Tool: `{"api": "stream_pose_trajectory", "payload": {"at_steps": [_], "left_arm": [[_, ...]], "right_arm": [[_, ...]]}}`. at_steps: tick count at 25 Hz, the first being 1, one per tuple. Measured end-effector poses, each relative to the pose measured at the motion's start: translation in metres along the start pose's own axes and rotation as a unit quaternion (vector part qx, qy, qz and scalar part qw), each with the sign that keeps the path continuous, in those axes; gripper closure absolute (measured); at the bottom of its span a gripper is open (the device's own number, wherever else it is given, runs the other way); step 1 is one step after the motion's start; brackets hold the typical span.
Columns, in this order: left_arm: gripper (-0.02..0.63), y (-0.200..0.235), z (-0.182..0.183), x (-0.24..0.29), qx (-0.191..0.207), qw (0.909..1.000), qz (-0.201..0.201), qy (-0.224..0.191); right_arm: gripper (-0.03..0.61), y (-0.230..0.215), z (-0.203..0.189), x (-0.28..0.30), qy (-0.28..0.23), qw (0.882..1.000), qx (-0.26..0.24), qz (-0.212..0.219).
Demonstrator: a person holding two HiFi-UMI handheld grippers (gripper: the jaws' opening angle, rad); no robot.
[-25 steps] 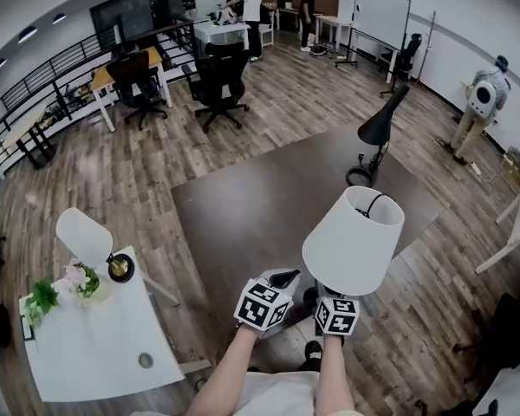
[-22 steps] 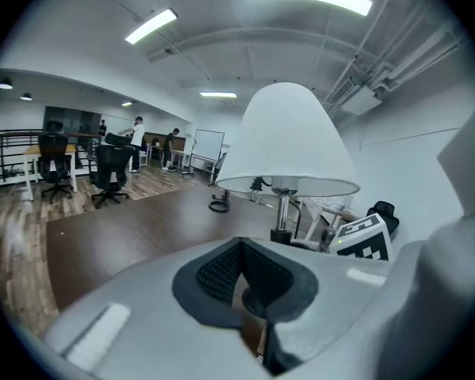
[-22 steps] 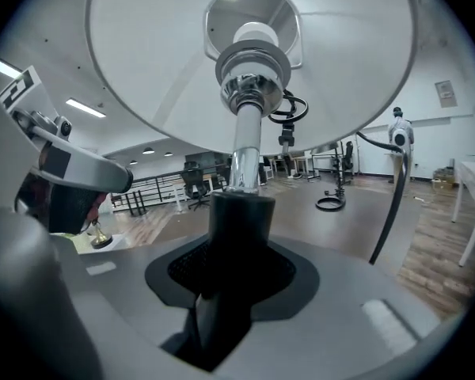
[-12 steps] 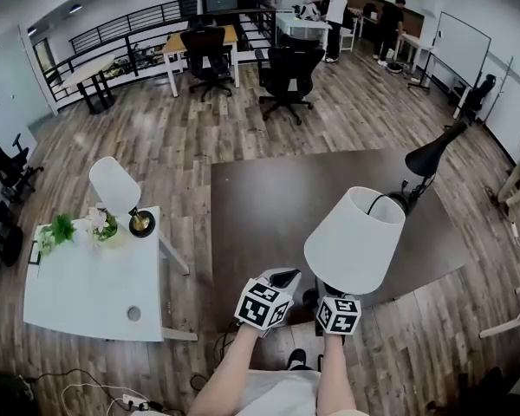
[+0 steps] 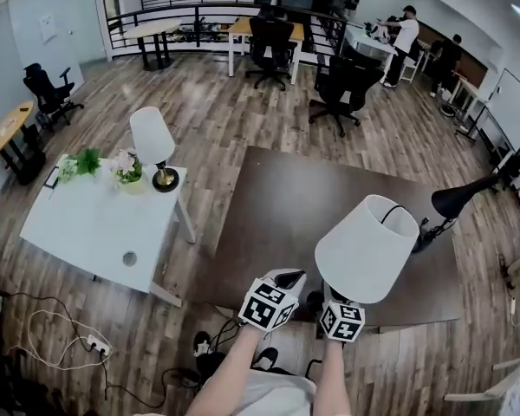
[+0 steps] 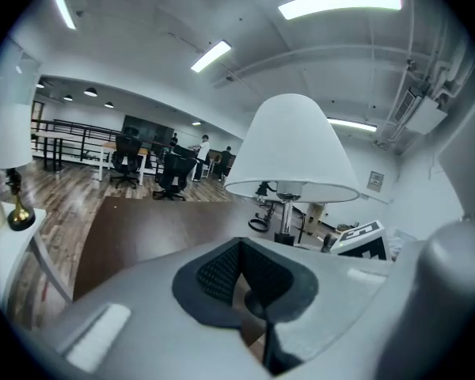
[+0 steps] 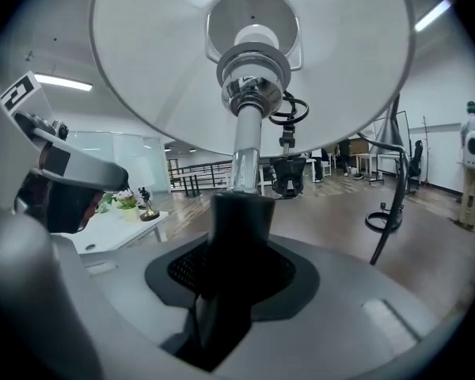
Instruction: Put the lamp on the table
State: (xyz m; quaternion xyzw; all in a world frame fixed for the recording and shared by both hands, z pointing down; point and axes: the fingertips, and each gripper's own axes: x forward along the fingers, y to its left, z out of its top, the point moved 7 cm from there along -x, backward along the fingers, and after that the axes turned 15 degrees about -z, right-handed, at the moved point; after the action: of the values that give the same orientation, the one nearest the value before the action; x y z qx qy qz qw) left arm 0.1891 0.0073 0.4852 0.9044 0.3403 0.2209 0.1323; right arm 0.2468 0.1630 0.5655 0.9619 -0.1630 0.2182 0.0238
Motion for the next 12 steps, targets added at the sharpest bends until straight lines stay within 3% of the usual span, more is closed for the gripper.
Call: {"api": "stream_pose_trajectory", "payload": {"at_steps": [5, 12], "left_arm": [[0.614, -0.001, -0.021, -0.018, -0.015, 0.9987, 0.049, 0.003], [0.614, -0.008, -0.034, -0.056, -0.03, 0.9916, 0.125, -0.015]], "right_arm": [[0.425, 0.007, -0.011, 0.004, -0.01, 1.0, -0.022, 0.015], [0.425, 0.032, -0.005, 0.019, -0.032, 0.996, -0.03, 0.076]]}}
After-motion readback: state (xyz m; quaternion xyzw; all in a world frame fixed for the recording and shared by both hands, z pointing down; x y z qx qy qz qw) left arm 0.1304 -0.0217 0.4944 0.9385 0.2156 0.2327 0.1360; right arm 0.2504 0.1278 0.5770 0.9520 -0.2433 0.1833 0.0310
